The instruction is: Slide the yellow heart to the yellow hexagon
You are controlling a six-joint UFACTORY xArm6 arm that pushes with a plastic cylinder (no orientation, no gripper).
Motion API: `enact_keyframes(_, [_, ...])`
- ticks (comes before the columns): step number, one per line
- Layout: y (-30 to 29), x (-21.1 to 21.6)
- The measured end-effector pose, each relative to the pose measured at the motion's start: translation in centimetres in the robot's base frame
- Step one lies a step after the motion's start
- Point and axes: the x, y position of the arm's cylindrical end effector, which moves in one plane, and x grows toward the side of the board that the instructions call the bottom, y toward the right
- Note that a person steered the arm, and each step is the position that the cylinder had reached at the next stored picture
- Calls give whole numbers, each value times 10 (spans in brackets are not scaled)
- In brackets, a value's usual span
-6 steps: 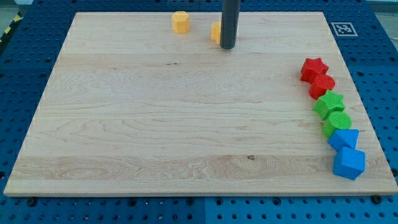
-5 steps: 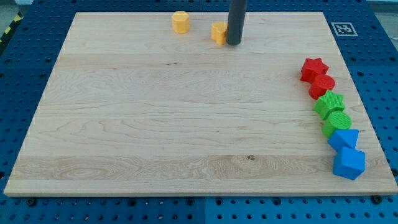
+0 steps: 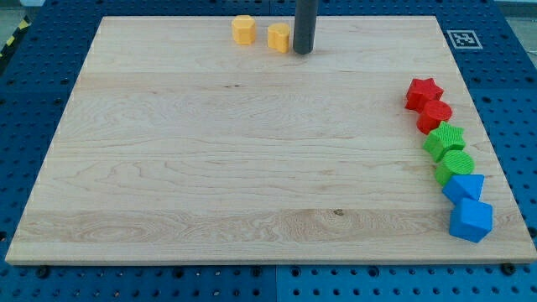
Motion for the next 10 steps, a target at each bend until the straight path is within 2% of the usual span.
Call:
enact_keyframes(5, [-35,-22])
enact_keyframes(8, [-35,-23])
enact_keyframes(10, [-39,-59])
